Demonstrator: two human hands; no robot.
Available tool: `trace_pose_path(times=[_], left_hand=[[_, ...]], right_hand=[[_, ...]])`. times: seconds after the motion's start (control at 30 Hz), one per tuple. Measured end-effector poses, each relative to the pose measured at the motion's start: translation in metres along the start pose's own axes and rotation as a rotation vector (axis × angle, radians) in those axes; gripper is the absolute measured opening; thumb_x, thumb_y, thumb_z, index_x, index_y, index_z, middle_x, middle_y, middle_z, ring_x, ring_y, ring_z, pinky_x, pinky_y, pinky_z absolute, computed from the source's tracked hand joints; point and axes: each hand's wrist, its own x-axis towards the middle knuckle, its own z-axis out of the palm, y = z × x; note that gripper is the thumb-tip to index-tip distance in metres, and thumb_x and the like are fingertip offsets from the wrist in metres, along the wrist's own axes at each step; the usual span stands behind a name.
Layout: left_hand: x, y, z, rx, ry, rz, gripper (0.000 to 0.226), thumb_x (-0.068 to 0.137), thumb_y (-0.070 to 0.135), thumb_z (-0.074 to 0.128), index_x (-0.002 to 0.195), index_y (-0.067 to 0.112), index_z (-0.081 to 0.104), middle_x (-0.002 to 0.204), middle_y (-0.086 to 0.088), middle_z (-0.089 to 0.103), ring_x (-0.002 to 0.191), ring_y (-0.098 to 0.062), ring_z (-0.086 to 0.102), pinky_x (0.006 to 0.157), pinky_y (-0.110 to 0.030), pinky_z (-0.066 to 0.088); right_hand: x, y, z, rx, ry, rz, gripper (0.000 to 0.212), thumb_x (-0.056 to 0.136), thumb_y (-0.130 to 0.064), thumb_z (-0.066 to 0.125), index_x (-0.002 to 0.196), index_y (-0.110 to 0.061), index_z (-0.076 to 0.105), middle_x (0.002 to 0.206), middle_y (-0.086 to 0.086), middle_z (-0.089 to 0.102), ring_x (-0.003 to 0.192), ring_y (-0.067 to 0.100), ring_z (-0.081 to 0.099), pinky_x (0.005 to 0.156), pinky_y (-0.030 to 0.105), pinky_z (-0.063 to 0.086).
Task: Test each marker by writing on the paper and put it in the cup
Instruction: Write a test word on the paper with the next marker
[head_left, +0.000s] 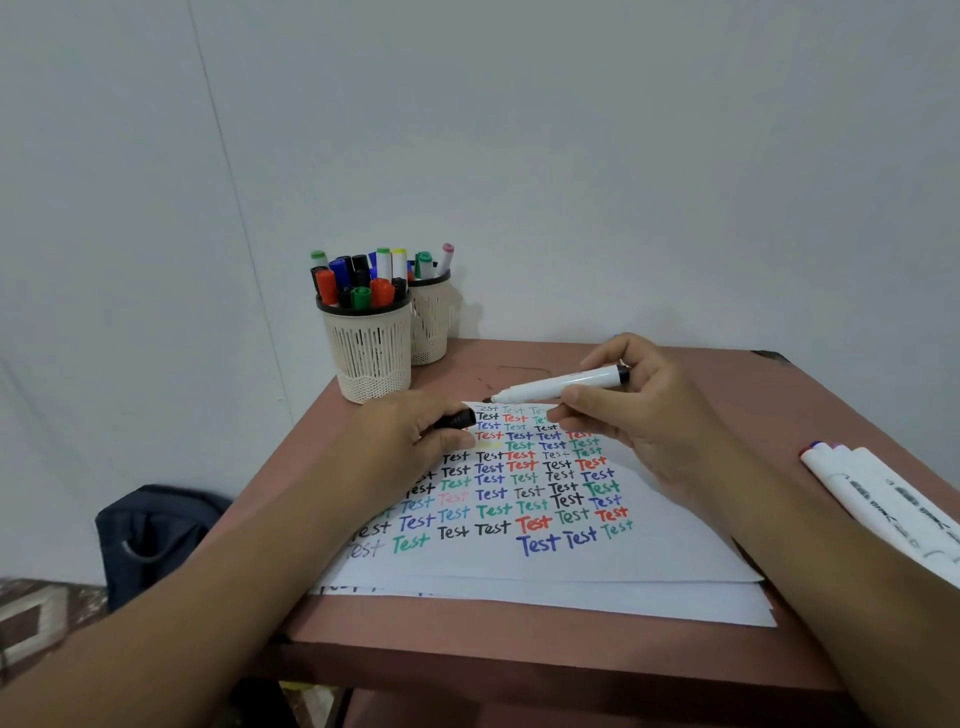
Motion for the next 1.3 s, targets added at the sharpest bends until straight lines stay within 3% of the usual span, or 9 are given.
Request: trace_pose_path(times=[0.23, 0.47, 0.73, 0.83, 1.0, 1.1, 1.17, 1.23, 1.3], left_hand=[[0.000, -0.001, 0.002, -0.032, 0.007, 0.039, 0.029, 0.093, 0.031, 0.070, 0.120, 0.022, 0.072, 0.088, 0.003, 0.067, 0.078, -0.008, 0.057, 0.068, -0.023, 0.043], [0.000, -0.002, 0.000, 0.014, 0.001, 0.191, 0.013, 0.093, 0.024, 0.070, 0.104, 0.020, 0.075, 0.071, 0.018, 0.056, 0.086, -0.008, 0.053, 0.067, -0.011, 0.038], [0.000, -0.003, 0.002, 0.021, -0.011, 0.127, 0.013, 0.100, 0.020, 0.060, 0.103, 0.013, 0.070, 0.082, 0.005, 0.062, 0.079, -0.011, 0.050, 0.071, -0.025, 0.039], [0.000, -0.003, 0.002, 0.041, 0.006, 0.134, 0.014, 0.101, 0.019, 0.057, 0.101, 0.012, 0.069, 0.082, 0.003, 0.061, 0.078, -0.011, 0.049, 0.070, -0.024, 0.038], [0.001, -0.008, 0.003, 0.037, 0.028, 0.113, 0.014, 0.101, 0.019, 0.056, 0.101, 0.013, 0.069, 0.080, 0.003, 0.059, 0.077, -0.010, 0.050, 0.069, -0.024, 0.037], [0.003, -0.008, 0.003, 0.010, 0.031, 0.119, 0.011, 0.099, 0.022, 0.059, 0.099, 0.016, 0.068, 0.081, 0.005, 0.060, 0.079, -0.010, 0.052, 0.068, -0.027, 0.041], [0.005, -0.007, 0.003, 0.028, 0.034, 0.138, 0.014, 0.097, 0.028, 0.061, 0.097, 0.016, 0.069, 0.080, 0.007, 0.059, 0.075, -0.009, 0.052, 0.067, -0.032, 0.044], [0.006, -0.007, 0.004, 0.034, 0.039, 0.116, 0.021, 0.096, 0.035, 0.061, 0.100, 0.017, 0.070, 0.081, 0.007, 0.060, 0.076, -0.010, 0.054, 0.070, -0.038, 0.047], [0.006, -0.008, 0.003, -0.005, 0.060, 0.031, 0.027, 0.094, 0.044, 0.060, 0.114, 0.027, 0.067, 0.095, 0.012, 0.064, 0.087, -0.006, 0.056, 0.078, -0.034, 0.050]], right_hand=[[-0.001, 0.004, 0.008, -0.058, -0.034, 0.024, 0.025, 0.085, 0.012, 0.072, 0.099, -0.002, 0.056, 0.084, 0.019, 0.074, 0.078, 0.036, 0.076, 0.073, 0.037, 0.066], [-0.004, 0.006, 0.015, -0.229, -0.087, 0.051, 0.025, 0.081, 0.007, 0.080, 0.091, -0.004, 0.061, 0.085, 0.015, 0.076, 0.084, 0.034, 0.077, 0.079, 0.043, 0.064], [-0.006, 0.009, 0.026, -0.375, -0.080, 0.002, 0.023, 0.080, -0.001, 0.085, 0.085, -0.010, 0.064, 0.087, 0.007, 0.078, 0.083, 0.028, 0.078, 0.090, 0.056, 0.060], [-0.004, 0.009, 0.028, -0.414, -0.096, -0.007, 0.025, 0.081, -0.006, 0.086, 0.078, -0.021, 0.066, 0.088, 0.006, 0.078, 0.085, 0.026, 0.078, 0.092, 0.059, 0.058], [-0.001, 0.005, 0.033, -0.619, -0.108, -0.061, 0.022, 0.085, -0.019, 0.085, 0.081, -0.023, 0.063, 0.081, -0.003, 0.078, 0.077, 0.010, 0.076, 0.079, 0.042, 0.060], [0.002, -0.003, 0.033, -0.877, -0.159, -0.164, 0.023, 0.087, -0.025, 0.081, 0.081, -0.031, 0.060, 0.072, -0.008, 0.069, 0.060, 0.001, 0.062, 0.056, 0.019, 0.049], [0.007, -0.011, 0.037, -1.148, -0.251, -0.287, 0.012, 0.090, -0.030, 0.076, 0.095, -0.033, 0.066, 0.085, -0.011, 0.064, 0.074, 0.006, 0.059, 0.068, 0.025, 0.052], [0.018, -0.015, 0.044, -1.504, -0.347, -0.452, 0.021, 0.098, -0.040, 0.064, 0.117, -0.034, 0.068, 0.094, -0.010, 0.057, 0.087, 0.010, 0.050, 0.077, 0.031, 0.044], [0.034, -0.018, 0.051, -1.693, -0.393, -0.557, 0.026, 0.104, -0.046, 0.051, 0.121, -0.031, 0.065, 0.094, -0.012, 0.054, 0.095, 0.013, 0.043, 0.077, 0.032, 0.033]])
